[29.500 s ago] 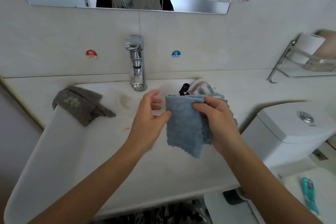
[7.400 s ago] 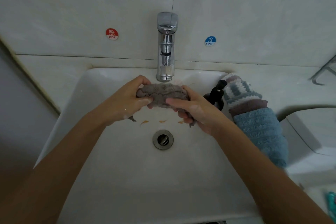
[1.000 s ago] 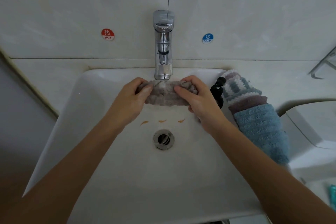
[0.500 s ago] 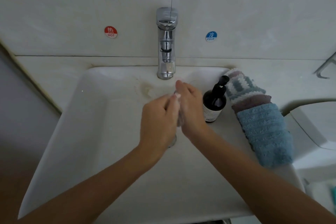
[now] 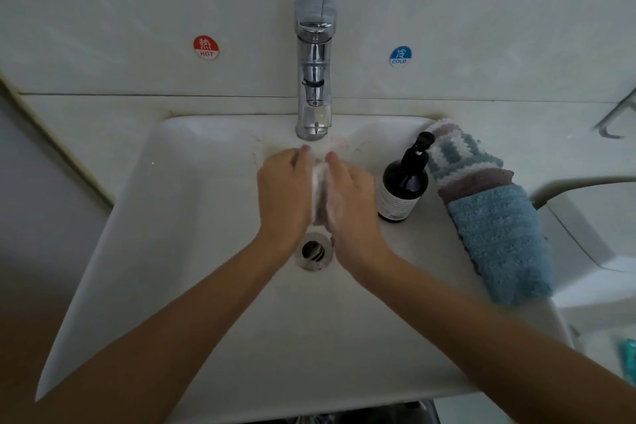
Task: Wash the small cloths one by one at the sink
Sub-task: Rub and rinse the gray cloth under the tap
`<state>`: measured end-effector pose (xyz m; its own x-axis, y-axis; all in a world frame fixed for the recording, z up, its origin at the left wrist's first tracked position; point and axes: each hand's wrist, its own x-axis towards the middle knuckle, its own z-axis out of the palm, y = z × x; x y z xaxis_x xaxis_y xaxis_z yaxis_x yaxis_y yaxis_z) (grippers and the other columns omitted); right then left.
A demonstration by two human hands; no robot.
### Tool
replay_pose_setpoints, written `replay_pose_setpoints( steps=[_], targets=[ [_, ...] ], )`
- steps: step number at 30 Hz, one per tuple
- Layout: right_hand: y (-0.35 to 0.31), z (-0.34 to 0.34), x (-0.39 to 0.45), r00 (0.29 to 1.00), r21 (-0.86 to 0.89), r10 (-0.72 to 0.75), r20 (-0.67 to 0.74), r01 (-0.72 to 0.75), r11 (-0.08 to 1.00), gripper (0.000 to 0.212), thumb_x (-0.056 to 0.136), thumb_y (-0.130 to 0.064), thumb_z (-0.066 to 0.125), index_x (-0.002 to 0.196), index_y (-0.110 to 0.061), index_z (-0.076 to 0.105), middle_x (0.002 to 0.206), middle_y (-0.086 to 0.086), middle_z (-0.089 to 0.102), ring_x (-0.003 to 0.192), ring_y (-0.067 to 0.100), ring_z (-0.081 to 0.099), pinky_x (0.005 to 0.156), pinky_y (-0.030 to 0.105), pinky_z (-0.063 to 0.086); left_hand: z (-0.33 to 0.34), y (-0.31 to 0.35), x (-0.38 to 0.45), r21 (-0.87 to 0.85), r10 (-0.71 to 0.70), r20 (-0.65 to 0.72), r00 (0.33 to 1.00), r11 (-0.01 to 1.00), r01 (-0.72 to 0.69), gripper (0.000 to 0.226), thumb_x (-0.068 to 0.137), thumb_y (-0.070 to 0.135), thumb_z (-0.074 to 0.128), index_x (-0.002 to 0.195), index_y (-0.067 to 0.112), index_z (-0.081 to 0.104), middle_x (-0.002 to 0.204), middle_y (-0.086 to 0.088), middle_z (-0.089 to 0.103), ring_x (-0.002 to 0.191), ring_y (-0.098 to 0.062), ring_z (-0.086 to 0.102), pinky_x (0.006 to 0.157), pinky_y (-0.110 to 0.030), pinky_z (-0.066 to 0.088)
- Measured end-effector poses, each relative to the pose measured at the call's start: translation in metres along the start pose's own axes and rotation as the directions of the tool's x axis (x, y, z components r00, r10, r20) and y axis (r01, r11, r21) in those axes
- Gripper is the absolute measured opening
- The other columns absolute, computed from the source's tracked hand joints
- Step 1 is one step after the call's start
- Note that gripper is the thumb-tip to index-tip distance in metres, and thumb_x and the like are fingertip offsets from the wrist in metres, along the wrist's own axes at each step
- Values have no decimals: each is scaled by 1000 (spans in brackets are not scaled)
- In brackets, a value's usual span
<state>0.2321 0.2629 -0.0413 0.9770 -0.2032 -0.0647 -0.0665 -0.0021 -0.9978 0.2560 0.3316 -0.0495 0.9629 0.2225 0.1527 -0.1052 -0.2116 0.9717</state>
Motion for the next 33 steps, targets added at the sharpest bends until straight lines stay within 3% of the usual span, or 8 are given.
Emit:
replay_pose_setpoints(
  steps=[5, 8, 11, 16, 21, 27, 30, 33],
  targets=[
    [1, 0, 16, 999, 43, 30, -11, -30, 999, 31, 102, -14, 46, 72, -18, 52, 57, -11, 44, 52, 1, 50, 56, 20, 43, -1, 1, -28, 7, 143, 27, 989, 990, -144, 48, 100, 17, 47, 52, 17, 44, 45, 7, 43, 42, -5, 44, 46, -22, 39],
    [8, -5, 16, 994, 169, 90, -60, -79, 983, 44, 104, -27, 44, 60, -19, 47, 45, -9, 45, 49, 9, 50, 58, 32, 41, 3, 1, -24, 6, 120, 42, 992, 993, -121, 47, 99, 17, 48, 52, 15, 45, 47, 5, 45, 43, -4, 43, 48, -21, 37],
    [17, 2, 6, 999, 42, -14, -32, 15, 999, 46, 100, -32, 48, 56, -24, 54, 55, -2, 52, 63, 22, 55, 65, 42, 45, -1, -7, 5, 19, 28, 0, 1000, 999, -28, 49, 100, 18, 48, 52, 16, 41, 50, 1, 42, 47, -10, 39, 56, -30, 34],
    [8, -4, 25, 996, 76, 85, -40, -82, 994, 46, 104, -17, 45, 59, -16, 36, 41, -10, 35, 40, 5, 39, 46, 19, 36, -1, 1, -39, 45, 197, 76, 977, 979, -201, 43, 96, 29, 46, 56, 13, 50, 49, 1, 48, 46, -8, 47, 48, -24, 39],
    [15, 2, 8, 1000, -33, 0, -6, 0, 999, 40, 103, -22, 46, 64, -15, 54, 56, -1, 55, 62, 18, 57, 58, 32, 48, -2, -8, 8, 46, 51, -33, 998, 998, -50, 49, 99, 14, 49, 50, 18, 40, 48, 2, 42, 46, -11, 42, 55, -33, 39],
    [10, -3, 23, 995, 55, 89, -33, -88, 995, 54, 102, -18, 47, 49, -24, 41, 47, -8, 37, 51, 14, 40, 58, 32, 34, 2, 0, -35, 41, 140, 43, 989, 989, -142, 42, 98, 20, 49, 58, 8, 53, 52, -3, 52, 50, -13, 52, 52, -29, 43],
    [15, -4, 7, 999, -60, 20, -33, -22, 998, 38, 102, -20, 46, 66, -15, 58, 63, 5, 58, 67, 25, 61, 63, 40, 52, 8, -10, 0, 65, 29, 8, 1000, 997, -30, 44, 97, 15, 50, 53, 10, 48, 49, -1, 47, 43, -6, 47, 52, -32, 36],
    [19, -6, 2, 1000, -76, 5, 28, -3, 997, 35, 102, -18, 48, 69, -10, 57, 63, 4, 57, 65, 20, 58, 60, 34, 49, 6, -15, 3, 56, -16, 5, 1000, 998, 16, 46, 98, 16, 48, 53, 12, 46, 50, -1, 46, 46, -14, 47, 53, -36, 41]
  ],
)
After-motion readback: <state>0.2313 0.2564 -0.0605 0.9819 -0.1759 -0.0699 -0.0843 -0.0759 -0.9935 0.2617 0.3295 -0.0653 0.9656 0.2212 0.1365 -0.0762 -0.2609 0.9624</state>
